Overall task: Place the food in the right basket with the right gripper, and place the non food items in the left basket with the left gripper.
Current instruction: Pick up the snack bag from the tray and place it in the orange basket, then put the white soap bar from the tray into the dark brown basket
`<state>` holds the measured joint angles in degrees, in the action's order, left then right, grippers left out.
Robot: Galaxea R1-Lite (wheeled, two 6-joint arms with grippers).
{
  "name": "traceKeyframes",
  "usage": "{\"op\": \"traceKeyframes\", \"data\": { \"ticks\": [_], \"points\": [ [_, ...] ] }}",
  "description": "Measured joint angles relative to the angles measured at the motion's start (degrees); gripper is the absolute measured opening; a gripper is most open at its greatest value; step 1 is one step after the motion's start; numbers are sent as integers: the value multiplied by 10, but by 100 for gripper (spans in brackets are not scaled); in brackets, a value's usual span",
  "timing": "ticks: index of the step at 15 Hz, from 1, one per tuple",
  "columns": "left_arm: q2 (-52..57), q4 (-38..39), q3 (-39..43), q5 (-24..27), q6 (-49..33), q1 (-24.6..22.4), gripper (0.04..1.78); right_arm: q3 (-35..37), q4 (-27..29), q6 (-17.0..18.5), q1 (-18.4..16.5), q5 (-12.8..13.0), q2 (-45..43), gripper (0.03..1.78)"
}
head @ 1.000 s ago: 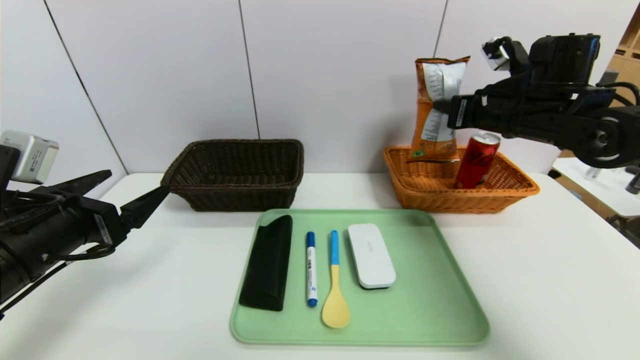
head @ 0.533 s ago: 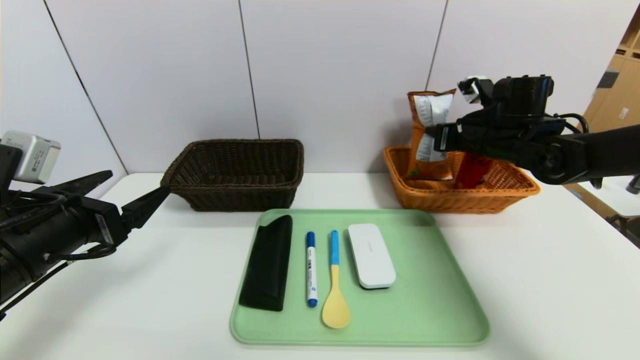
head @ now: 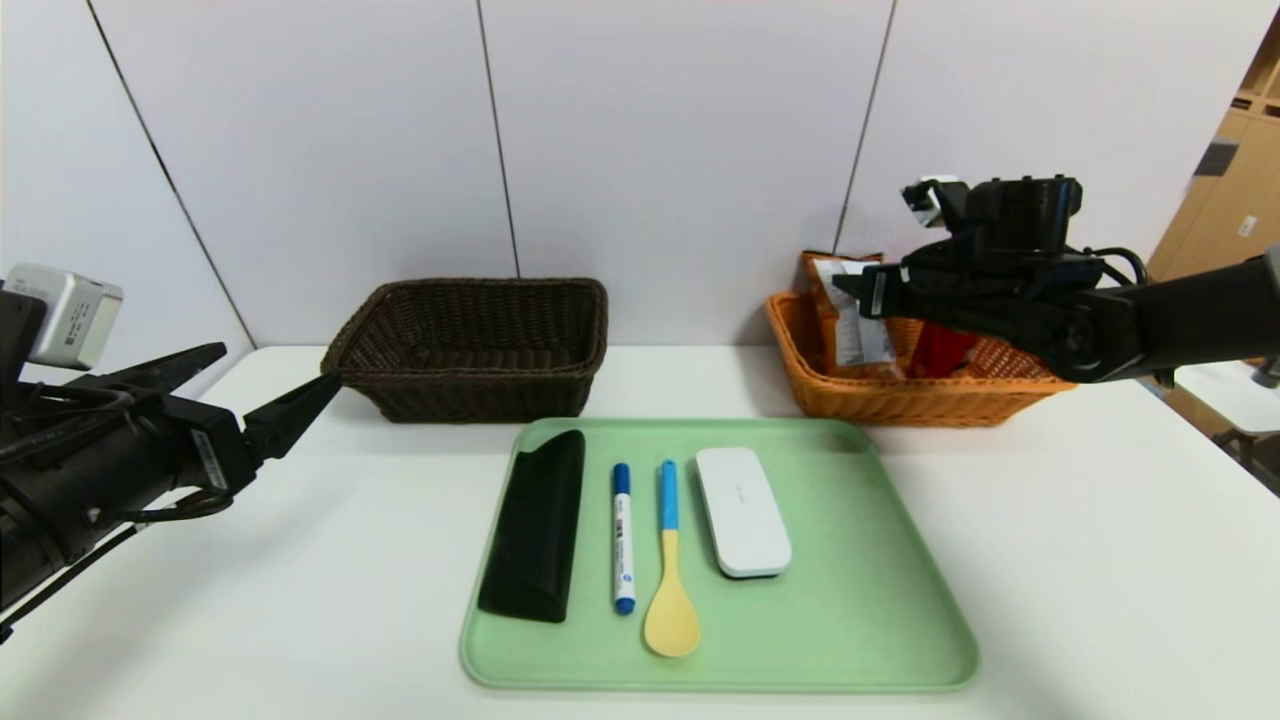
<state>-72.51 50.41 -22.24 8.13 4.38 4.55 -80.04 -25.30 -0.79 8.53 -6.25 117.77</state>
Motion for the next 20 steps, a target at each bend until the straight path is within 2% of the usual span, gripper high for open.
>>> {"op": "traceKeyframes", "data": {
  "ticks": [3, 7, 10, 13, 17, 18, 20],
  "points": [
    [0, 0, 0, 0, 0, 0, 169, 4, -6, 0, 1, 2, 0, 118],
    [-2, 0, 0, 0, 0, 0, 169, 3, 2, -1, 8, 2, -39, 140],
    [-2, 0, 1, 0, 0, 0, 169, 8, 49, 2, 34, 1, -93, 149],
    [-2, 0, 1, 0, 0, 0, 169, 15, 165, 19, 82, 1, -151, 156],
    [-3, 4, -1, 0, 2, 0, 169, 17, 387, 61, 161, 10, -192, 162],
    [-3, 12, -1, 0, 2, 0, 169, 20, 422, 64, 175, 14, -191, 163],
    [-4, 27, 2, 0, 2, 0, 169, 29, 436, 70, 202, 36, -178, 165]
  ]
}}
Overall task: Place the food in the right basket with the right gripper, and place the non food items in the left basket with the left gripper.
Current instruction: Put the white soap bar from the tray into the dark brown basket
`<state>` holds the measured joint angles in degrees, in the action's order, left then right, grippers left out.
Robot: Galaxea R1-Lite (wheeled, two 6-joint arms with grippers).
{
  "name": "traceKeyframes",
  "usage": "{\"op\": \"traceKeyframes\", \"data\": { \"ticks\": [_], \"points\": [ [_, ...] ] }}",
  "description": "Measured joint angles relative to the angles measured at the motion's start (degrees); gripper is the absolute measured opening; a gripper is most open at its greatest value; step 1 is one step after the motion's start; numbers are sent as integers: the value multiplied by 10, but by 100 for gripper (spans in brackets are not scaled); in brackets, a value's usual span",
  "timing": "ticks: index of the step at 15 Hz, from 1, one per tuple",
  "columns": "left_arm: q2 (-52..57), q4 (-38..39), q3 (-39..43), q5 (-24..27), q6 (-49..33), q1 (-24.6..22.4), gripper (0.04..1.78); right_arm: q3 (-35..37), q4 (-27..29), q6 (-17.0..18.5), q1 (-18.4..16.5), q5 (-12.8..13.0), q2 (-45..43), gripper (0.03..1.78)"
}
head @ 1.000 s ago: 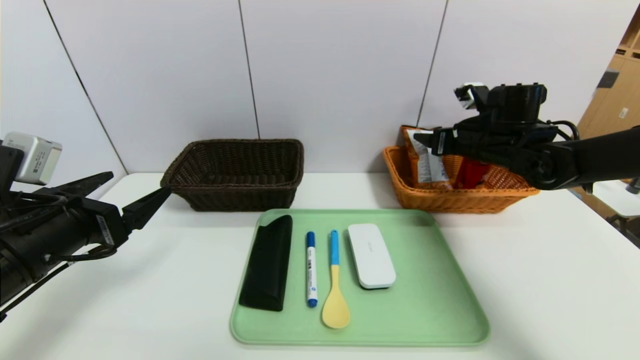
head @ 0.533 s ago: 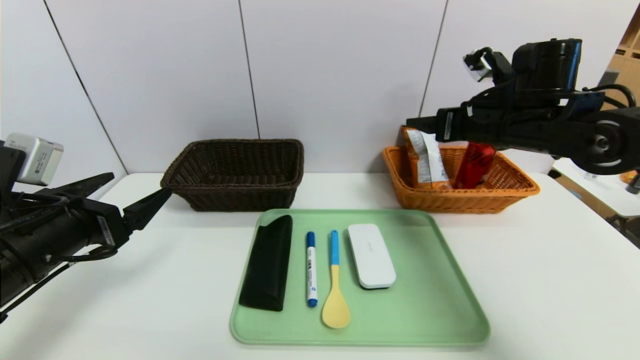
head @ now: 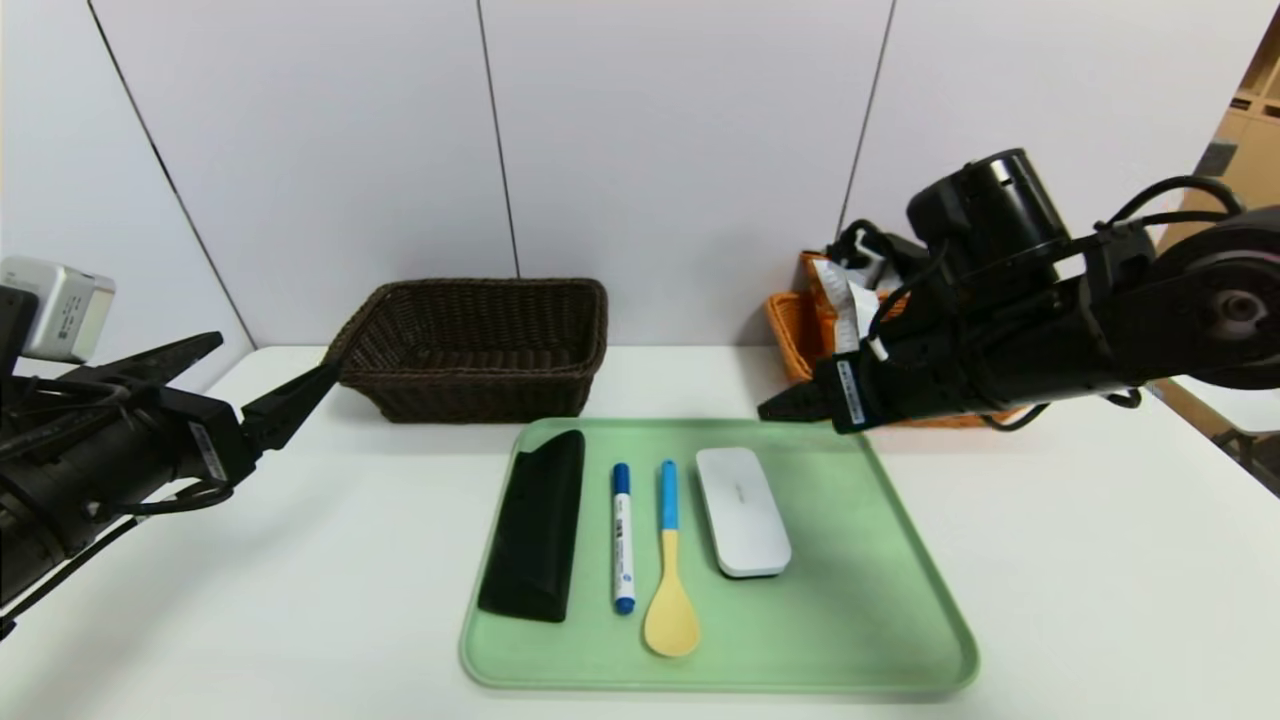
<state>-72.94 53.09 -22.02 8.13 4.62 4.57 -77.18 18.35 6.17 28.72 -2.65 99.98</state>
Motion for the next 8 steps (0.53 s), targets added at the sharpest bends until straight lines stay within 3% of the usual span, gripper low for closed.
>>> {"op": "traceKeyframes", "data": {
  "ticks": [4, 8],
  "points": [
    [-3, 2, 2, 0, -2, 0, 169, 7, -3, 1, 48, 37, 48, 167],
    [-5, 3, 2, 0, -2, 0, 169, 13, -5, 0, 66, 60, 84, 169]
  ]
}}
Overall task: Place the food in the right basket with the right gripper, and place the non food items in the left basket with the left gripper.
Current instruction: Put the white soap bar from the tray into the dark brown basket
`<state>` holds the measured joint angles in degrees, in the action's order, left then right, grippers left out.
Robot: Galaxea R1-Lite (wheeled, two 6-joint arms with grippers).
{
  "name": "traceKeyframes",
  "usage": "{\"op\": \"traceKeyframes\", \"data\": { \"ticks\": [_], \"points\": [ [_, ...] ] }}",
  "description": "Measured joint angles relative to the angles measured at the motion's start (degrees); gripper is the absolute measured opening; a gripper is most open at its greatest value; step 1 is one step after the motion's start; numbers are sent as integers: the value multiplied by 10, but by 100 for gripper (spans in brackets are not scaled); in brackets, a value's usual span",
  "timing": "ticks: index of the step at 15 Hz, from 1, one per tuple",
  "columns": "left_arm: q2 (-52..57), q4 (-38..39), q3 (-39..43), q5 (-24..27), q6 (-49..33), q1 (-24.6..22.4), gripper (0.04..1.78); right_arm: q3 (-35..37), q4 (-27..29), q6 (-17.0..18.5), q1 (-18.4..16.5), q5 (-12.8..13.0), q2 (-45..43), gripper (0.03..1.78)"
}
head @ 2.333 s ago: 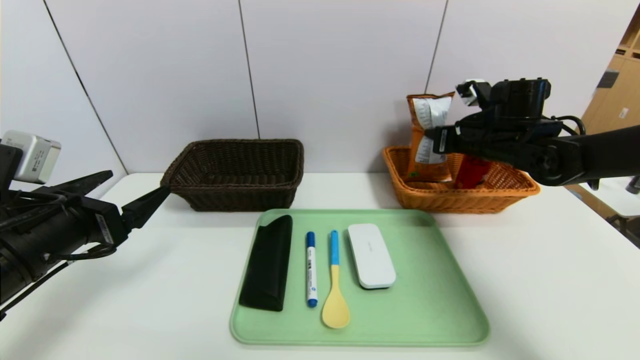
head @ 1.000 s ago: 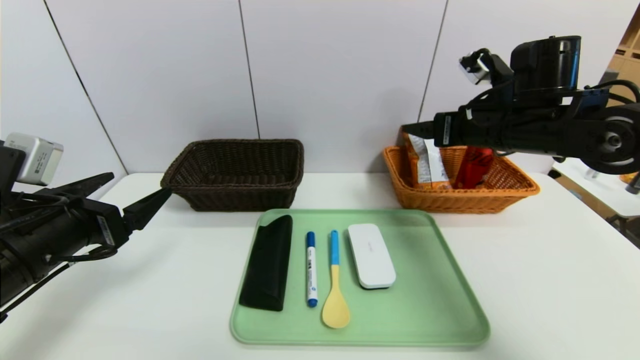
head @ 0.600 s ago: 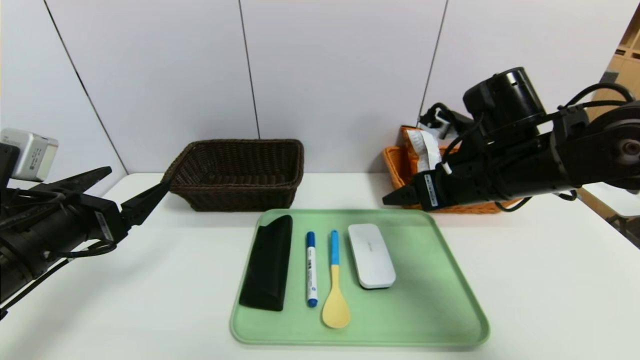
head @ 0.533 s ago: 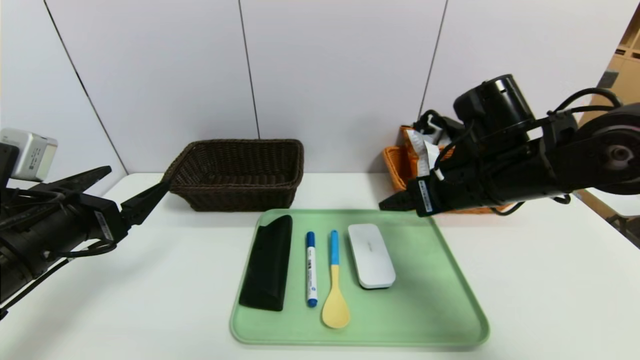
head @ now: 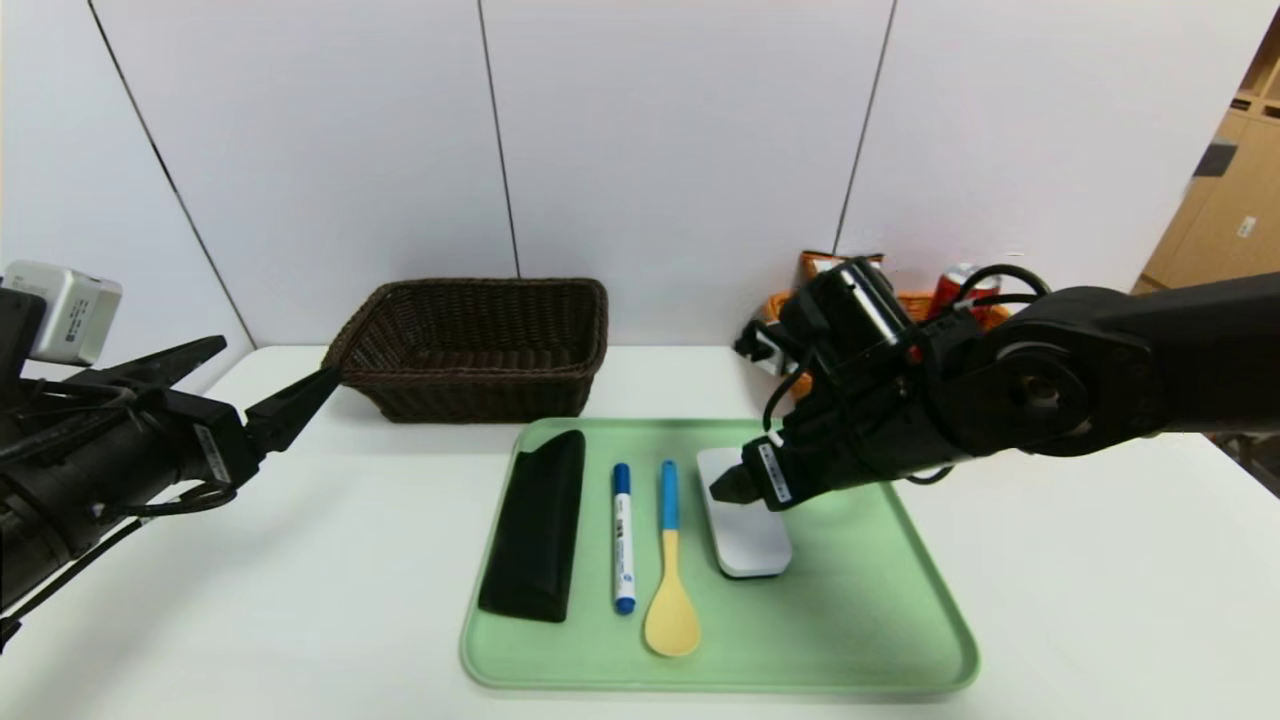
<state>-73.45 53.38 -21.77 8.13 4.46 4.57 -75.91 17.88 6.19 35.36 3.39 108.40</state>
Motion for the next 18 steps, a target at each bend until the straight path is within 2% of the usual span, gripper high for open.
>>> {"op": "traceKeyframes", "data": {
  "ticks": [2, 5, 10, 13, 14, 17, 18],
  "points": [
    [-2, 2, -1, 0, 1, 0, 169, 12, -10, 2, 8, 13, 11, 169],
    [-3, 2, 1, 0, 1, 0, 169, 33, -38, 4, 13, 14, 19, 169],
    [-4, 3, 1, 0, 0, 0, 169, 43, -47, 6, 14, 17, 31, 169],
    [-4, 3, 1, 0, 0, 0, 169, 61, -91, 5, 14, 19, 35, 170],
    [-4, 3, 1, 0, -1, 0, 169, 67, -95, 4, 15, 19, 36, 164],
    [-4, 3, 2, 0, -1, 0, 169, 70, -96, 5, 18, 17, 39, 115],
    [-4, 3, 1, 0, -1, 0, 169, 70, -97, 5, 18, 17, 39, 105]
  ]
}}
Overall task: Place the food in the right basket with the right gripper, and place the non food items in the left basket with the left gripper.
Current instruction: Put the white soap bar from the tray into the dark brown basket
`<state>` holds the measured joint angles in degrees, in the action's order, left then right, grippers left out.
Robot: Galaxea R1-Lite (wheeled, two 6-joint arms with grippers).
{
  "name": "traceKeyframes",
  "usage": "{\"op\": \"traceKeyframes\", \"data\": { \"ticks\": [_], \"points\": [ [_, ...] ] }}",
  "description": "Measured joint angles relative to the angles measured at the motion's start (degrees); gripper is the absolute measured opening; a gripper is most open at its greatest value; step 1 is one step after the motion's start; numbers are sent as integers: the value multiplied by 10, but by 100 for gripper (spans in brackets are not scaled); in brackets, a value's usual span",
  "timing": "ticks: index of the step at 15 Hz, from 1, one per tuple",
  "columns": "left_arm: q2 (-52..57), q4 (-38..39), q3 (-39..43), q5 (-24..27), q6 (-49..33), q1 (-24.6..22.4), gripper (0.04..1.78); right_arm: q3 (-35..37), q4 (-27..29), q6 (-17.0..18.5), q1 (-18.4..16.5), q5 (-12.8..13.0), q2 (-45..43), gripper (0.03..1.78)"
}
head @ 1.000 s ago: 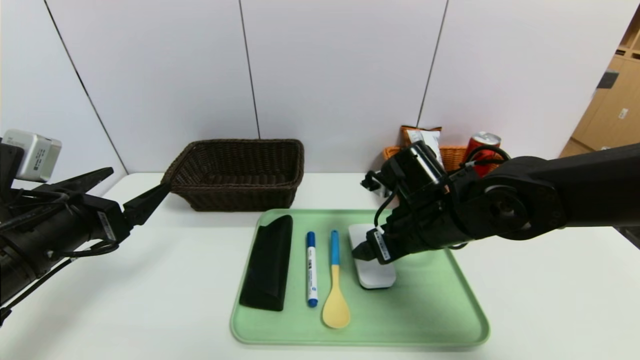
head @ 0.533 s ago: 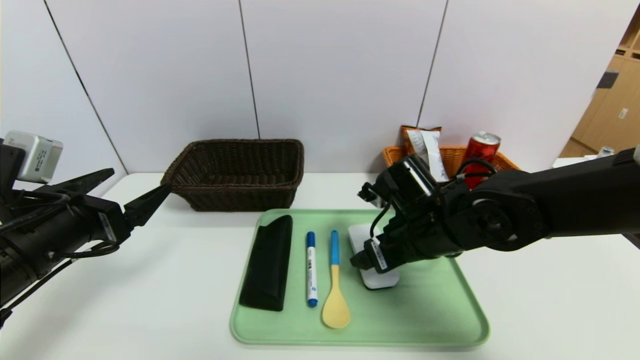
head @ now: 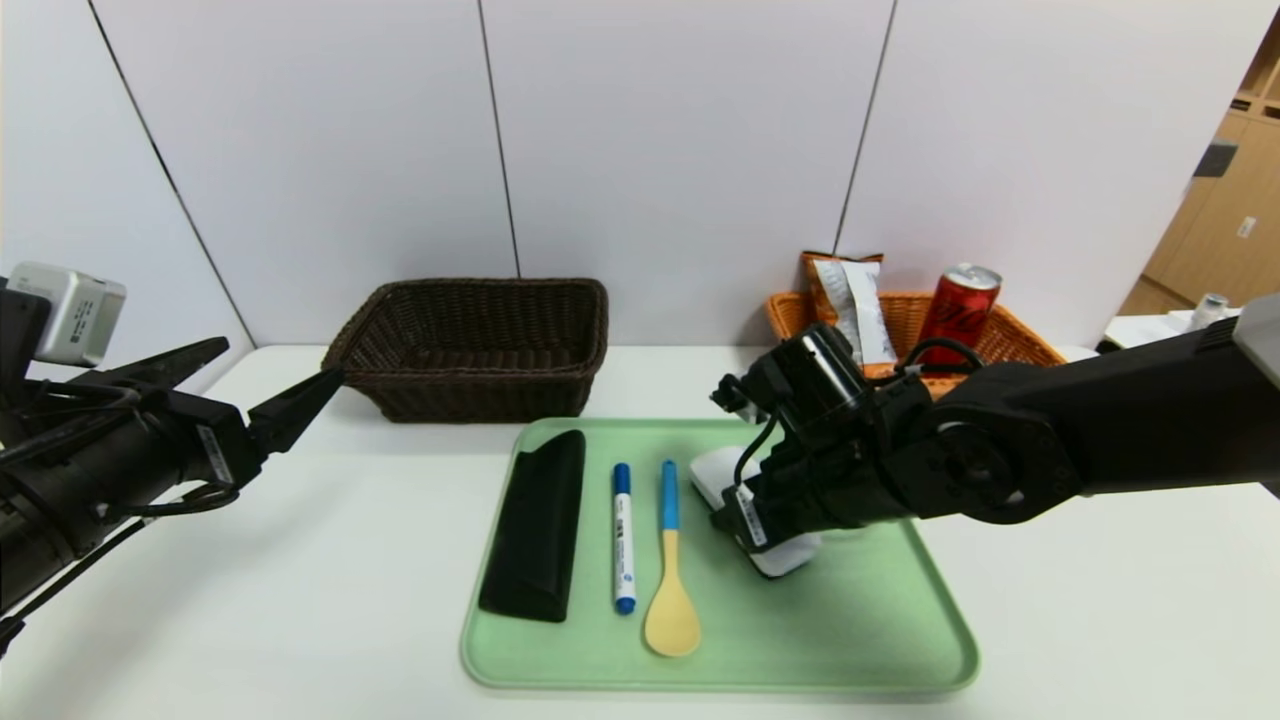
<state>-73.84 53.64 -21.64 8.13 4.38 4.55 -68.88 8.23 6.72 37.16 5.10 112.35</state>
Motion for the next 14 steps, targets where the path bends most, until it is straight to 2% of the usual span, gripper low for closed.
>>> {"op": "traceKeyframes", "data": {
  "ticks": [5, 7, 10, 13, 14],
  "points": [
    [-2, 0, -4, 0, 1, 0, 169, 1, -2, 0, 4, 2, 0, 103],
    [-3, 0, -4, 0, 1, 0, 169, -7, -22, -1, 5, 15, -1, 102],
    [-3, 0, -1, 0, 0, 0, 169, -51, -44, -1, 5, 35, -10, 102],
    [-3, 0, 0, 0, 0, 0, 169, -118, -58, -2, 9, 37, -22, 102],
    [-3, 0, 0, 0, 0, 0, 169, -141, -82, -5, 15, 38, -20, 102]
  ]
}}
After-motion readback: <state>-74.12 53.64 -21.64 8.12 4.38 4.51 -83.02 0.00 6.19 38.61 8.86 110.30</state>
